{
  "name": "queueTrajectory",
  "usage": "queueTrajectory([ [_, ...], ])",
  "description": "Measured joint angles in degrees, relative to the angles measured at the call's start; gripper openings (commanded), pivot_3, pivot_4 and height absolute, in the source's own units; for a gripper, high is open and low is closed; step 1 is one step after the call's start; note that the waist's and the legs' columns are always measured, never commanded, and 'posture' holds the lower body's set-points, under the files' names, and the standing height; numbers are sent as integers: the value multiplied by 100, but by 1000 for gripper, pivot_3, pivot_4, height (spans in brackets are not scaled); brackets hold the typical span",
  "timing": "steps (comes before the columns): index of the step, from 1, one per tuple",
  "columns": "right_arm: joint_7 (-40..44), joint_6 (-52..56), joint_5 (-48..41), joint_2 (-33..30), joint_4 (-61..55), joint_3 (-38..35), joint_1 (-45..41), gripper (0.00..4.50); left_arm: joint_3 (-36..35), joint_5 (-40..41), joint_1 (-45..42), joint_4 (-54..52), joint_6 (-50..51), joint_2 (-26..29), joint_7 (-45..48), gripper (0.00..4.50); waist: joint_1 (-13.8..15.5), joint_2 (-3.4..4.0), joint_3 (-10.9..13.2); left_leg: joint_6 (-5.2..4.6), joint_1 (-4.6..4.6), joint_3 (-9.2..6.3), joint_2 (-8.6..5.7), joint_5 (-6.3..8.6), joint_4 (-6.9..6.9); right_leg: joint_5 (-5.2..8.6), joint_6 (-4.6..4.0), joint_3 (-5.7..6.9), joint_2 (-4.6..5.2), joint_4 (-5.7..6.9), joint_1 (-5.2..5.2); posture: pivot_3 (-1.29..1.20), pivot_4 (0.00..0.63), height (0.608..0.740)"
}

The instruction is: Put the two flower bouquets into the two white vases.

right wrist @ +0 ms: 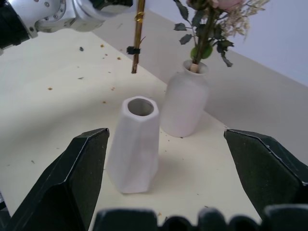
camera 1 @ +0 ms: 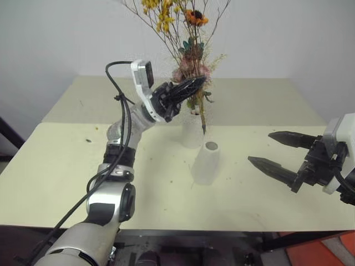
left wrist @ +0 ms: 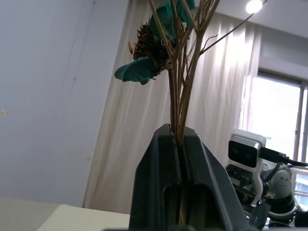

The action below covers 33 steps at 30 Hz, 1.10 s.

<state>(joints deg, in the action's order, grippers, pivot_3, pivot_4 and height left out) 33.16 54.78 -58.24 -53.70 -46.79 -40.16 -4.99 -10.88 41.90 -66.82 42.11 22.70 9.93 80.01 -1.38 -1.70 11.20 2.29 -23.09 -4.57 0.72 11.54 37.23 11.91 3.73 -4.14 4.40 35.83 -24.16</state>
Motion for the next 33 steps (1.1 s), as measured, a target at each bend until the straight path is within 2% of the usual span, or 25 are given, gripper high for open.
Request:
queueTrajectory([
  [9, -346, -75, -154, 0, -9, -157, 191, 4500, 7, -389, -296, 798, -424, -253, 391, 42, 25, 0, 0, -1, -1, -1, 0, 1, 0, 1, 1, 1, 0, -1, -1, 0, 150, 740],
  [26, -653, -193, -210, -56, -16, -51, 270, 4500, 12, -830, -297, 1113, -786, -539, 555, 42, 30, 0, 0, -1, -2, -1, 0, 1, 0, 1, 3, 1, 0, -2, -1, 0, 150, 740],
  [33, -791, -215, -220, -59, -18, 20, 270, 4500, 82, -1197, -286, 1421, -1255, -673, 603, 42, 32, 0, 0, -1, -3, -1, 0, 1, 0, 1, 3, 1, 0, -2, -1, 0, 150, 740],
])
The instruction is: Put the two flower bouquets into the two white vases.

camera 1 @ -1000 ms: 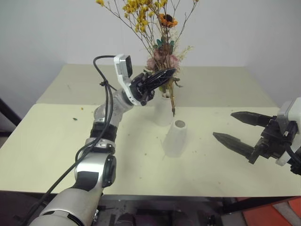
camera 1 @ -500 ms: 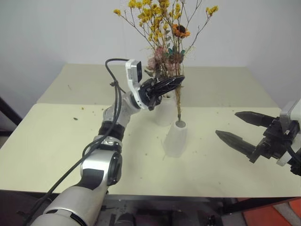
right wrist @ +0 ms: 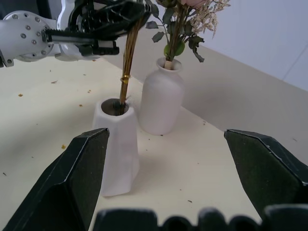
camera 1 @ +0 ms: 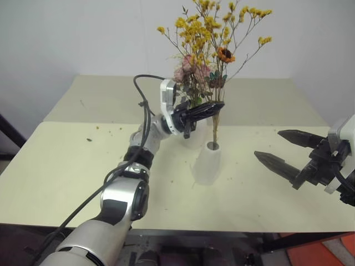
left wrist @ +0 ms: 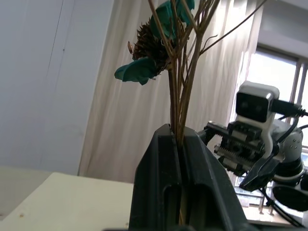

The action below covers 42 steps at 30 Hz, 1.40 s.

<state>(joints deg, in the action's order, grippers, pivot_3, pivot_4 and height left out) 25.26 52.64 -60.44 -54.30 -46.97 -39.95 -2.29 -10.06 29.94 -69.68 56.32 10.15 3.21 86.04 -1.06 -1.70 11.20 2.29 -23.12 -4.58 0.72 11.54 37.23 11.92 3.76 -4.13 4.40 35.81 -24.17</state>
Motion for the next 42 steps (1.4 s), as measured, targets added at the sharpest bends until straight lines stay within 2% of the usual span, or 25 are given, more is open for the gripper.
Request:
queueTrajectory([
  [21, -54, -78, 19, -38, -37, 44, 48, 4500, 328, -631, 564, 89, -399, -101, 247, 42, 2, 0, 0, 0, 1, 0, 0, 0, 0, 0, 0, -1, 0, 2, 0, 0, 150, 740],
  [25, -54, -96, 29, -43, -29, 44, 48, 4500, 326, -636, 564, 88, -400, -100, 240, 1022, 6, 0, 0, 0, 1, -1, 0, 0, 0, 0, 0, 0, 0, 1, 1, 0, 150, 740],
  [31, -54, -100, 66, -56, -4, 48, 46, 4500, 401, -659, 563, -9, -395, 20, 483, 3011, -3, 0, 0, 0, 2, -1, 0, 0, 0, 0, 0, 0, 0, 2, 1, 0, 150, 740],
  [35, -47, -132, 106, -58, 30, 99, 45, 4500, 700, -762, 564, -275, -400, 307, 589, 4373, 1, 0, 0, 0, 2, -1, 0, 0, 0, 0, 0, -1, 0, 1, 1, 0, 150, 740],
  [42, -33, -238, 243, -57, 54, 244, 20, 4500, 1416, -762, 788, -1001, -366, 947, 610, 4466, -17, 1, 0, 0, 3, -1, 4, 0, -1, 0, 0, -1, -1, 4, 0, 0, 150, 740],
])
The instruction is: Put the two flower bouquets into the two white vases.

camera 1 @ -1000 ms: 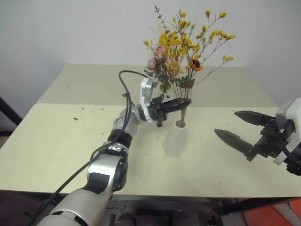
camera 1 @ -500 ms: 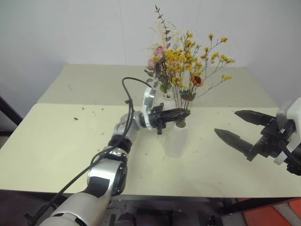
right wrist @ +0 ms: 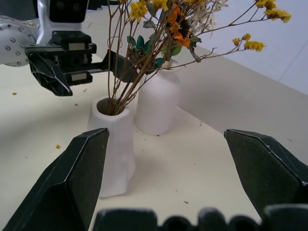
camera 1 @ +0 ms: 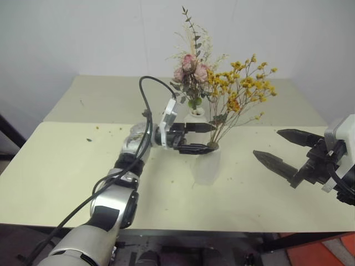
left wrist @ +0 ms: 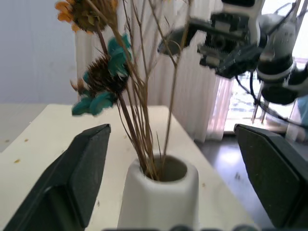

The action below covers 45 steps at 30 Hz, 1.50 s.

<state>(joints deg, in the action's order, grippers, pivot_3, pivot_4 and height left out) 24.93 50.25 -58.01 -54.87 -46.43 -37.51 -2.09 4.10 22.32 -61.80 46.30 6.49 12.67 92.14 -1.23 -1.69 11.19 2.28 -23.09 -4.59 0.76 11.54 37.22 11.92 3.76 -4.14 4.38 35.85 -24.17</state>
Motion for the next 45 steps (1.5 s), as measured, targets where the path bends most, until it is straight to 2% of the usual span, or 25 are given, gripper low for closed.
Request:
queueTrajectory([
  [4, 42, -24, 70, 0, 90, 72, -12, 4500, 394, 55, 193, -536, 132, 581, 8, 4466, -1, 0, 0, 0, 2, 0, 0, 0, 0, 0, 0, 0, 0, 1, 0, 0, 150, 740],
  [8, 130, -64, 85, -6, 104, 69, -13, 4500, 430, 76, 479, -1015, 186, 1048, 7, 4466, 0, 1, 0, 0, 0, 0, 1, 0, 0, 0, -1, 0, 0, 0, -1, 0, 150, 740],
  [10, 296, -62, 1, -70, 107, -54, 82, 4500, 158, 370, 778, -1537, 511, 1261, -27, 4466, -5, 1, 0, 0, -4, 0, 4, 0, 0, 0, -1, 0, 0, 0, -7, 0, 150, 740],
  [17, 1379, -32, -305, -331, 205, -1236, 861, 4500, -927, 1006, 1524, -3162, 1374, 2401, -433, 4466, 14, 1, -1, 0, 15, 2, 6, 0, 0, 1, 0, 1, 0, 0, 11, 0, 150, 740],
  [23, 1993, -24, -219, -510, 338, -1642, 1265, 4500, -1275, 1239, 2205, -4025, 1810, 2889, -853, 4466, 19, -2, -3, 0, 19, 4, 9, 0, 1, 2, -1, 1, -1, 1, 12, 0, 150, 740],
  [28, 2149, -23, -54, -542, 482, -1717, 1384, 4500, -1427, 1385, 2382, -4367, 2000, 3095, -1035, 4466, 29, -2, -3, 0, 17, 5, 8, 0, 1, 3, -3, 1, -1, 1, 11, 0, 150, 740],
  [36, 2354, -6, 137, -566, 475, -1831, 1539, 4500, -1411, 1375, 2357, -4355, 1985, 3117, -1113, 4466, 27, -3, -3, 0, 15, 6, 8, 0, 1, 3, -3, 2, -1, 0, 9, 0, 150, 740],
  [40, 2353, 80, 138, -521, 338, -2155, 1746, 4500, -1215, 1336, 2073, -4103, 1985, 3098, -1078, 4466, 43, -4, -4, 0, 15, 6, 7, 0, 1, 3, -3, 2, -1, 0, 10, 0, 150, 740],
  [45, 2316, 140, 40, -141, -162, -2640, 2204, 4500, -1075, 1227, 1833, -3704, 1985, 3172, -830, 4466, 17, -6, -5, 0, 12, 6, 8, 1, 0, 5, -3, 2, -2, -3, 8, 0, 150, 740],
])
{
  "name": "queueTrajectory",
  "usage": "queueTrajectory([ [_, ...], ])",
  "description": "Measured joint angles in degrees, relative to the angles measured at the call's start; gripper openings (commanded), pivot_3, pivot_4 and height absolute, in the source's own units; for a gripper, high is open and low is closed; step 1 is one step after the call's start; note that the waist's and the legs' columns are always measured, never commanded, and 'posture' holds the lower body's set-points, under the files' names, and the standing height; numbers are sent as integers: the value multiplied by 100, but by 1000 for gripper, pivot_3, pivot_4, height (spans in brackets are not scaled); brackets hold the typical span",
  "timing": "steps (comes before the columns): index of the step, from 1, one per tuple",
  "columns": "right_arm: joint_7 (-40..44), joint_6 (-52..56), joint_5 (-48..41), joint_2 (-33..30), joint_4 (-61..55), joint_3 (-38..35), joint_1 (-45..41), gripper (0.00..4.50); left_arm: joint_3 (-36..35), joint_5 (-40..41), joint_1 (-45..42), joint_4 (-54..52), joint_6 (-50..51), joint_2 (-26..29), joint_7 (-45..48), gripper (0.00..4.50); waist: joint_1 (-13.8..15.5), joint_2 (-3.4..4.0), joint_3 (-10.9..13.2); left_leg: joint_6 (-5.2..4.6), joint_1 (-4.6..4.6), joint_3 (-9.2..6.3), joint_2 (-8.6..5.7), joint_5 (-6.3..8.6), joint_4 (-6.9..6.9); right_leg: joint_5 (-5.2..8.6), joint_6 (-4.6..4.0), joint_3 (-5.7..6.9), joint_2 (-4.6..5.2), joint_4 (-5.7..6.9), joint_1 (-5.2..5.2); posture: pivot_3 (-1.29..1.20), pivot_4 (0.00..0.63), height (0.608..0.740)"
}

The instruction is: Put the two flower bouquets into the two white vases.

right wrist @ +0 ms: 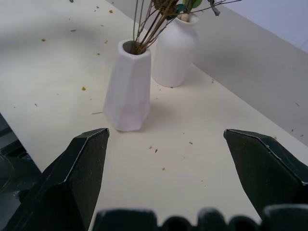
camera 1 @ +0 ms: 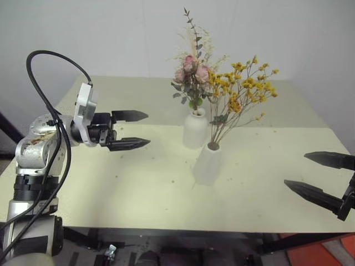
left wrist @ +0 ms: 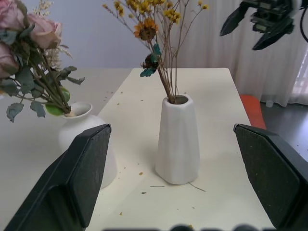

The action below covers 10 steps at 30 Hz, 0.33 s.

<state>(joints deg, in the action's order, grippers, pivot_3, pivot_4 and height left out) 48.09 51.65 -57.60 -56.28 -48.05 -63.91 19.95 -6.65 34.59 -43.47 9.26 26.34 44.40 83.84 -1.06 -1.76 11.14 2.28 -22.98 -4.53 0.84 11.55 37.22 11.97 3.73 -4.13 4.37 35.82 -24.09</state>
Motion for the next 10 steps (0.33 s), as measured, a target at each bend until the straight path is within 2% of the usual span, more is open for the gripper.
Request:
queueTrajectory([
  [10, -494, -91, -73, 325, -336, 72, 161, 4500, 283, -279, -662, 640, -248, -77, 401, 4466, -25, -8, -5, 0, 2, 1, 0, 0, -1, 1, -2, -1, 0, 2, 0, 0, 150, 740],
])
